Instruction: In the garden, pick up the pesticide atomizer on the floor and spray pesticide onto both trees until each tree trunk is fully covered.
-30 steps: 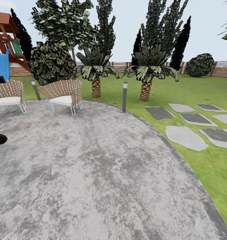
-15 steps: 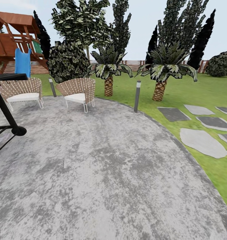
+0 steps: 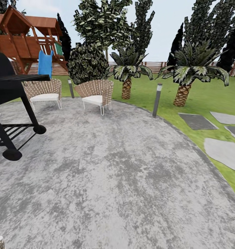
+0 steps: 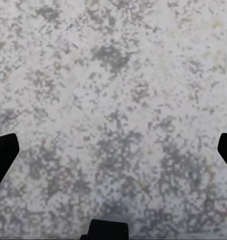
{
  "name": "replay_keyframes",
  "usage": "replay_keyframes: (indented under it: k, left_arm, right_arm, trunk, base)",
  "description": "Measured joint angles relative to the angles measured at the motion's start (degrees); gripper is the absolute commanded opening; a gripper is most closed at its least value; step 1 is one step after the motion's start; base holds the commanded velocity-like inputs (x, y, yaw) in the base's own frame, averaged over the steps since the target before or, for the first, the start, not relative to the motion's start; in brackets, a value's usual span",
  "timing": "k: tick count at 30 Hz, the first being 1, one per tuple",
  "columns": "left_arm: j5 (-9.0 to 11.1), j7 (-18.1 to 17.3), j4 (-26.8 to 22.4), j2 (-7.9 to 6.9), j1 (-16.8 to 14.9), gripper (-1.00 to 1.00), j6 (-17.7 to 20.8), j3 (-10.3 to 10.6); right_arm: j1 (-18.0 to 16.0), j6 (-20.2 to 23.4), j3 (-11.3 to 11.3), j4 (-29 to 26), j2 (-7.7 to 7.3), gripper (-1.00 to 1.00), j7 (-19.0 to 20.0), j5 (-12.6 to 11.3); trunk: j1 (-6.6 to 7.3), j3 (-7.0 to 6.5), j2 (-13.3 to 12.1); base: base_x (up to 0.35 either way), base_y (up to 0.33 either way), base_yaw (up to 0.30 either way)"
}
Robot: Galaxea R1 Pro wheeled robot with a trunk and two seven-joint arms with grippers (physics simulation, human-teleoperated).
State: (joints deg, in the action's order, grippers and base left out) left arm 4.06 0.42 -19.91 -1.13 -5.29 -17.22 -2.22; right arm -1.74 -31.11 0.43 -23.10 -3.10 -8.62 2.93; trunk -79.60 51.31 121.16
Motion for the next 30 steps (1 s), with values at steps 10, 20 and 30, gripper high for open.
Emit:
replay_keyframes:
  k: [10, 20, 30]
  left_arm:
    - [0.0, 0.0, -0.02, -0.01, 0.05, 1.0, 0.0, 0.0]
    - [0.0, 0.0, -0.02, -0.01, 0.03, 1.0, 0.0, 0.0]
    - [0.0, 0.0, -0.02, -0.01, 0.04, 1.0, 0.0, 0.0]
  right_arm:
    - [0.0, 0.0, 0.03, -0.01, 0.01, 1.0, 0.0, 0.0]
    - [0.0, 0.0, 0.04, -0.03, 0.0, 1.0, 0.0, 0.0]
    - [0.0, 0.0, 0.01, -0.03, -0.01, 1.0, 0.0, 0.01]
  trunk:
    - [0.0, 0.23, 0.0]
    - [0.0, 0.45, 0.0]
    - [0.0, 0.68, 0.0]
  base:
    - [0.0, 0.0, 0.266]
    - [0.0, 0.0, 0.266]
    - [0.0, 0.0, 0.267]
